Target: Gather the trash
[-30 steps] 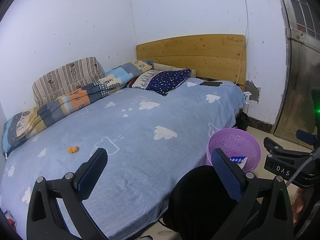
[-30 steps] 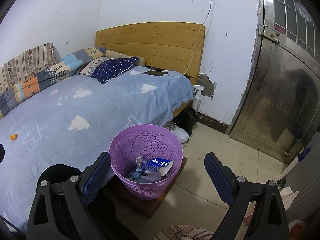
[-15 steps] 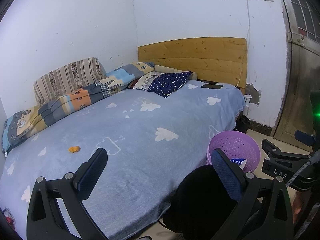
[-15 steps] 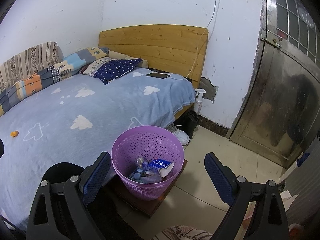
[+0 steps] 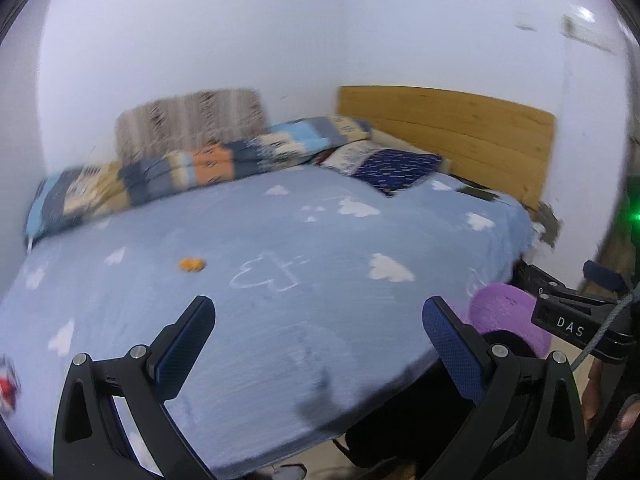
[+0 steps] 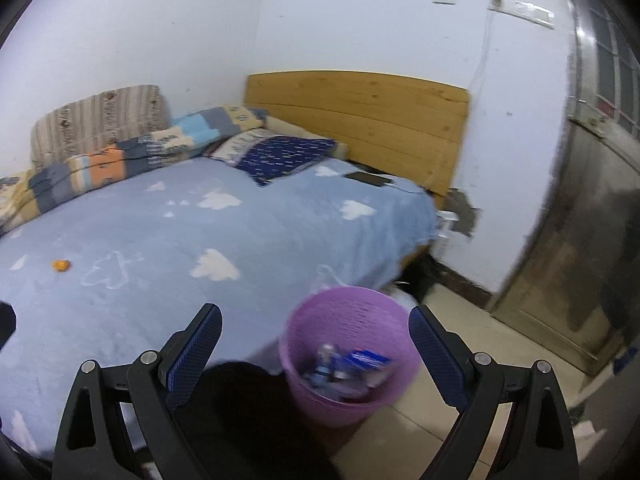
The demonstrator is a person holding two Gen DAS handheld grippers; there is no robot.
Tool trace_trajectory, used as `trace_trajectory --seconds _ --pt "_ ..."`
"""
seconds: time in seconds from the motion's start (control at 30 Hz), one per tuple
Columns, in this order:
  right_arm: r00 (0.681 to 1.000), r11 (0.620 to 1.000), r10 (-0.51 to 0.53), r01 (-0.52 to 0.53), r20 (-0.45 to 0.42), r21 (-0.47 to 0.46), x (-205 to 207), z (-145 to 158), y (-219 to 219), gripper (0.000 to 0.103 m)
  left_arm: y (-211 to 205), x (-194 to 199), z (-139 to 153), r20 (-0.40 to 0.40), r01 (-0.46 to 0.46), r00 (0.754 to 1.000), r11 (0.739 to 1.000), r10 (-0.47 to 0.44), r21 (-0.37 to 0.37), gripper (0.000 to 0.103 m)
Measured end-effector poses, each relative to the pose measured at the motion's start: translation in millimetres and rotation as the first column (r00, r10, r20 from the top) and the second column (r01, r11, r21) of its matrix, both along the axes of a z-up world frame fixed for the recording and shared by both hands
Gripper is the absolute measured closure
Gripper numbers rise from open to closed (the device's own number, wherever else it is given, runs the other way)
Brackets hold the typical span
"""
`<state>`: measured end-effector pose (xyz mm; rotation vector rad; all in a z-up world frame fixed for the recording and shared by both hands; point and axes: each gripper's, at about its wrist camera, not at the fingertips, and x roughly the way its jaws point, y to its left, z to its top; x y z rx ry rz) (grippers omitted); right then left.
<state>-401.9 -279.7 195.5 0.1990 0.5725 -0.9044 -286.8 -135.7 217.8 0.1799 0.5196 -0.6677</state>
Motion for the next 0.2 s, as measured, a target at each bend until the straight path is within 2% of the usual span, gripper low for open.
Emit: trace_trajectory --seconds 0.1,0.13,0.2 --pt "0.994 0.994 0.11 -0.11 -0.004 0.009 38.7 -5.1 9.8 0.007 23.4 31.0 -14.7 -0.049 -0.121 0.992 0.992 0.119 -0.028 0.0" --pt "0.989 0.989 0.146 -0.146 -0.007 0.016 50.7 -9.5 14.4 0.007 29.9 42.7 -22.7 -0.068 -0.173 0.983 0.985 0.172 -0.017 0.0" --pt "0.964 0.963 0.266 -0.266 0.0 0.041 87.6 -27.1 26.6 0.007 42.4 72.7 -44.1 -0.133 -0.288 0.949 0.957 0.288 0.014 0.0"
